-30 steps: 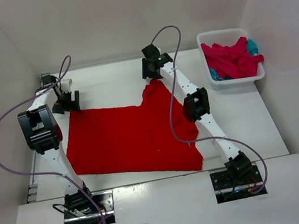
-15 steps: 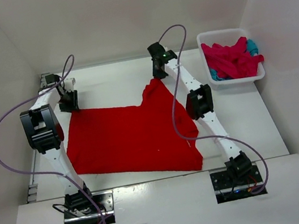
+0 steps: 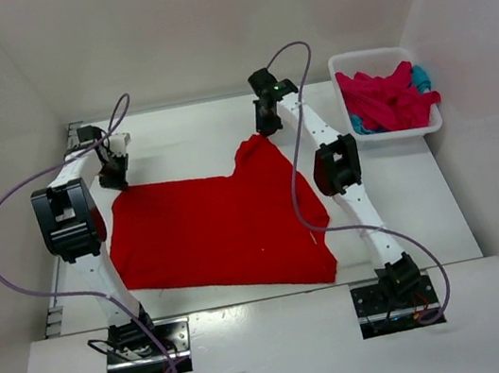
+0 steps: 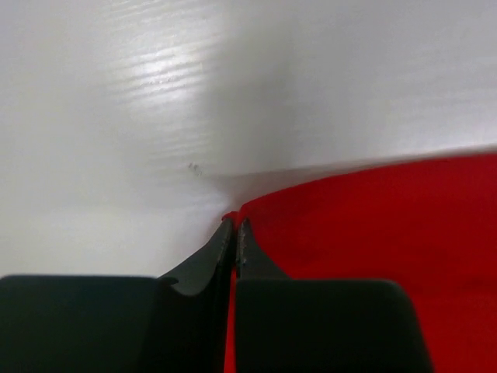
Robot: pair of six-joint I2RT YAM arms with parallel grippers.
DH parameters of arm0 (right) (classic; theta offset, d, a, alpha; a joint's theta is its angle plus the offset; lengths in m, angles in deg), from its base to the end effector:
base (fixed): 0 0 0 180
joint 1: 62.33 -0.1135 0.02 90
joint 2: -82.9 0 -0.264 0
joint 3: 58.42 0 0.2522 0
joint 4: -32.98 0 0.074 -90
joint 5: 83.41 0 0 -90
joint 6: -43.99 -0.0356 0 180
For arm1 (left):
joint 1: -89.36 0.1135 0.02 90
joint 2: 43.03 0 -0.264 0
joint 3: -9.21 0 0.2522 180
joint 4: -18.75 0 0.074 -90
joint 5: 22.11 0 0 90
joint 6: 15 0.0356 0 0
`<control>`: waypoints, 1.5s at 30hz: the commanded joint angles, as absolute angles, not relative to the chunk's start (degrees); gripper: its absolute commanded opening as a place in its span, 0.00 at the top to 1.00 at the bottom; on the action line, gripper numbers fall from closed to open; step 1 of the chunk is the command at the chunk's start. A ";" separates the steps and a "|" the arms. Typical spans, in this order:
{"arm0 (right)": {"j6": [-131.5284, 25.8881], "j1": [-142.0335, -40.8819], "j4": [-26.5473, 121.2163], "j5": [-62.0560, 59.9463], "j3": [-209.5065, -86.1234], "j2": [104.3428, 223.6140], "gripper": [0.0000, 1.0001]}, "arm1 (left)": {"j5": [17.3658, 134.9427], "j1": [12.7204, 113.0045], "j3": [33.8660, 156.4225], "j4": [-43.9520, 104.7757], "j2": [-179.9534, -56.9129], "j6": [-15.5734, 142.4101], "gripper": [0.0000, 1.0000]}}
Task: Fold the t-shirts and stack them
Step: Fold the other side of the tshirt into a rectangle
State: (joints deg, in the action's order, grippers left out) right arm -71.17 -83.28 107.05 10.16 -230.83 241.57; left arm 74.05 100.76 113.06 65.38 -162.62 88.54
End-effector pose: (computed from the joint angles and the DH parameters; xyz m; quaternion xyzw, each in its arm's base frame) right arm 0.5286 0.2000 0.1743 0.0435 0.9653 0.0725 0.2473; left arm 0.4358 0.0840 0.1777 0.0309 0.9693 0.0005 0.2441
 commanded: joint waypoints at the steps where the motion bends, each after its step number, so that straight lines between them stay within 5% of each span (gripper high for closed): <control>1: -68.60 -82.28 107.31 6.60 -225.31 226.63 1.00 | 73.43 100.26 110.79 64.95 -152.57 95.80 1.00; 4: -67.89 -82.28 105.46 2.99 -210.74 214.06 1.00 | 73.43 100.26 107.18 65.56 -146.51 101.42 1.00; 11: -74.65 -84.22 90.43 -2.99 -155.85 178.82 1.00 | 71.58 100.79 94.62 67.06 -138.22 113.65 1.00; 16: -79.84 -87.72 87.52 -3.52 -138.75 162.37 1.00 | 73.52 100.79 90.48 65.31 -134.78 115.60 0.96; 29: -87.22 -89.57 93.94 -4.66 -124.75 140.65 1.00 | 74.31 100.26 81.25 64.16 -122.84 125.44 0.89; 45: -93.90 -98.25 105.53 1.38 -121.40 143.62 1.00 | 69.74 97.71 69.30 65.21 -117.91 131.95 0.82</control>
